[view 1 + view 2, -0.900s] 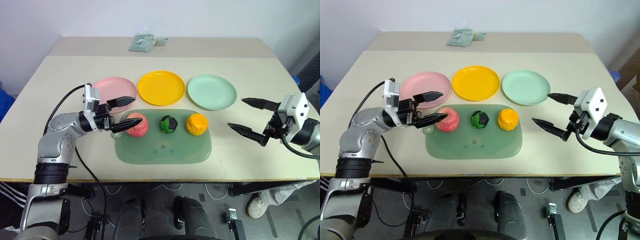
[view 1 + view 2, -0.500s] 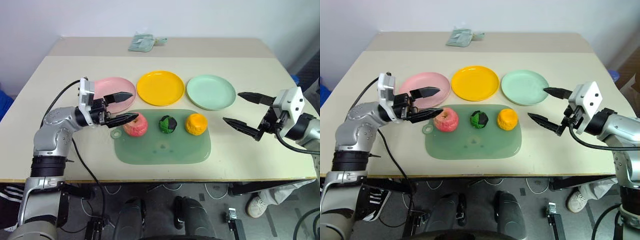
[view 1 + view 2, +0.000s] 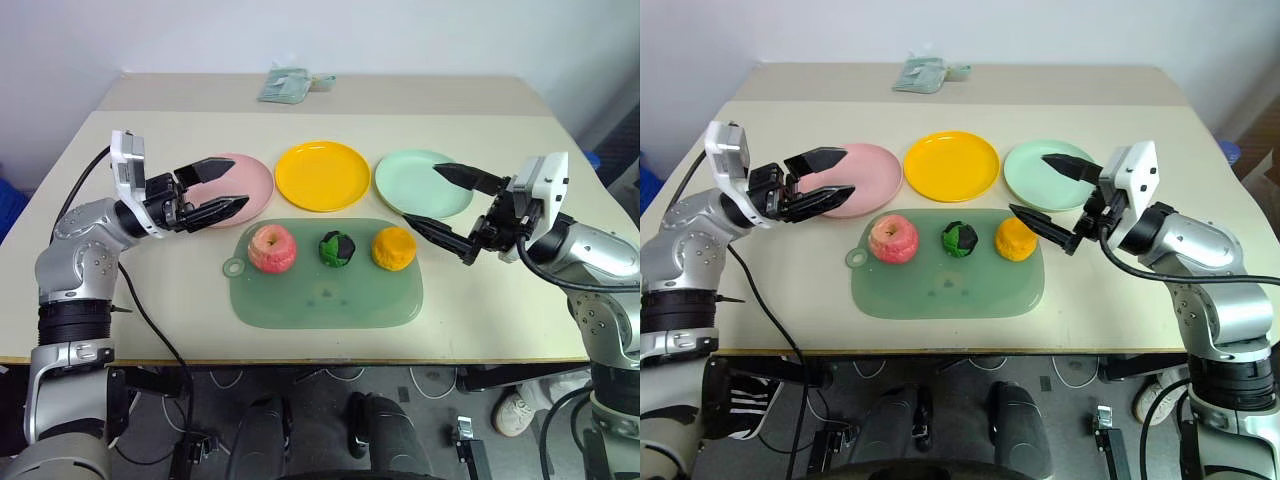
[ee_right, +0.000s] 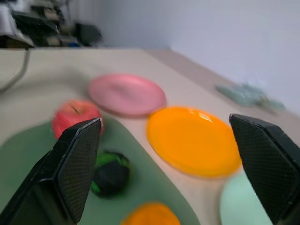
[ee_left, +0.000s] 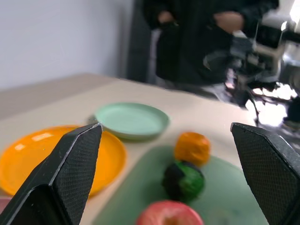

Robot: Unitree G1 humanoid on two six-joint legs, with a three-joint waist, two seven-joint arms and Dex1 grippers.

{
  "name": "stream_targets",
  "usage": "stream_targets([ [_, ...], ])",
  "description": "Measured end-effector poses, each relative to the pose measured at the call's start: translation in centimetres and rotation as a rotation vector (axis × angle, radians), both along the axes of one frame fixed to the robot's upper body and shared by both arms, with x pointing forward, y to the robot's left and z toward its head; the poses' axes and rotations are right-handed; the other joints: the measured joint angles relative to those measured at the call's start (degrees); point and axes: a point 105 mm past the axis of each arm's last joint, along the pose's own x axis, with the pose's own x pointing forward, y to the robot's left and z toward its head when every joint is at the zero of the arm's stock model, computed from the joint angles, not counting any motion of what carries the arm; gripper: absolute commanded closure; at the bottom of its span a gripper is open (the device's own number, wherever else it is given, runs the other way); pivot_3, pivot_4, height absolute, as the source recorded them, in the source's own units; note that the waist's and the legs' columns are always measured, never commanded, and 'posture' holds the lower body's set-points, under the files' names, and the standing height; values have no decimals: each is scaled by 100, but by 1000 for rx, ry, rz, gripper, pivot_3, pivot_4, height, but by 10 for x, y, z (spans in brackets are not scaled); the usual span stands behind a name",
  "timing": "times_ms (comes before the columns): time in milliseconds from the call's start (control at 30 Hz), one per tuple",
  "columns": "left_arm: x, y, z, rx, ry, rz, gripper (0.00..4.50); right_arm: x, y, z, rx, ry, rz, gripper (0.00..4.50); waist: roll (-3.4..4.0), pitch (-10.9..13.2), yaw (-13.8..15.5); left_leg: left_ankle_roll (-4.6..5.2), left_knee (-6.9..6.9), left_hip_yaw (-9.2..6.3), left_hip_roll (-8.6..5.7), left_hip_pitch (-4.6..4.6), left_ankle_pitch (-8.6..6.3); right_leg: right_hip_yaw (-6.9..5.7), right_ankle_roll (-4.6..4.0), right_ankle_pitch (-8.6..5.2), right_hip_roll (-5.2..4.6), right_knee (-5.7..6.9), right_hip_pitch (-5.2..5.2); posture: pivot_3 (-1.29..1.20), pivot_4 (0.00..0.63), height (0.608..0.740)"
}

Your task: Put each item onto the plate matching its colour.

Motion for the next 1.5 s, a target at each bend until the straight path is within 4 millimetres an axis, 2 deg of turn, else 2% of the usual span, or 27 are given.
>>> stream_targets([
  [133, 6, 3, -9, 91, 10, -10, 0, -16, 11, -10, -55, 50, 63, 76, 0, 0, 12, 0, 1, 2, -2, -1, 0, 0, -8, -4, -4, -2, 1, 0, 150, 740],
  [267, 6, -12, -19, 158, 22, -89, 0, -35, 24, -6, -75, 66, 155, 76, -1, 0, 16, 0, 1, -1, -1, -2, 0, 0, -11, -6, -4, -2, 1, 0, 150, 740],
  [500, 8, -25, -47, 230, 38, -141, 0, -48, 24, -19, -105, 132, 199, 76, -2, -1, 7, 1, 1, -1, -1, -2, 0, 0, -13, -7, -3, -2, 0, 0, 150, 740],
  [567, 10, -26, -52, 243, 28, -138, 0, -49, 22, -24, -127, 144, 190, 76, -2, -1, 8, 1, 2, -1, -1, -3, 0, 0, -14, -8, -3, -3, 0, 0, 150, 740],
  [1000, 14, -47, -80, 315, 2, -146, 0, -46, 23, -23, -138, 120, 173, 76, -3, -1, 7, 1, 3, -2, -1, -3, -1, 0, -13, -7, -4, -2, 0, 0, 150, 740],
  [1233, 18, -46, -83, 348, -27, -101, 0, -45, 23, -23, -135, 120, 160, 76, -3, -1, 9, 1, 3, -2, -1, -2, -1, 0, -12, -7, -4, -2, 0, 0, 150, 740],
  [1400, 28, -43, -86, 373, -41, -41, 0, -44, 23, -22, -133, 115, 153, 76, -4, -2, 8, 1, 3, -2, -1, -1, 0, 0, -12, -6, -4, -2, 1, 0, 150, 740],
  [1500, 28, -42, -87, 376, -40, -46, 799, -42, 24, -21, -136, 108, 150, 0, -4, -3, 7, 1, 3, -2, -1, -1, -1, 0, -11, -5, -4, -2, 1, 0, 150, 740],
])
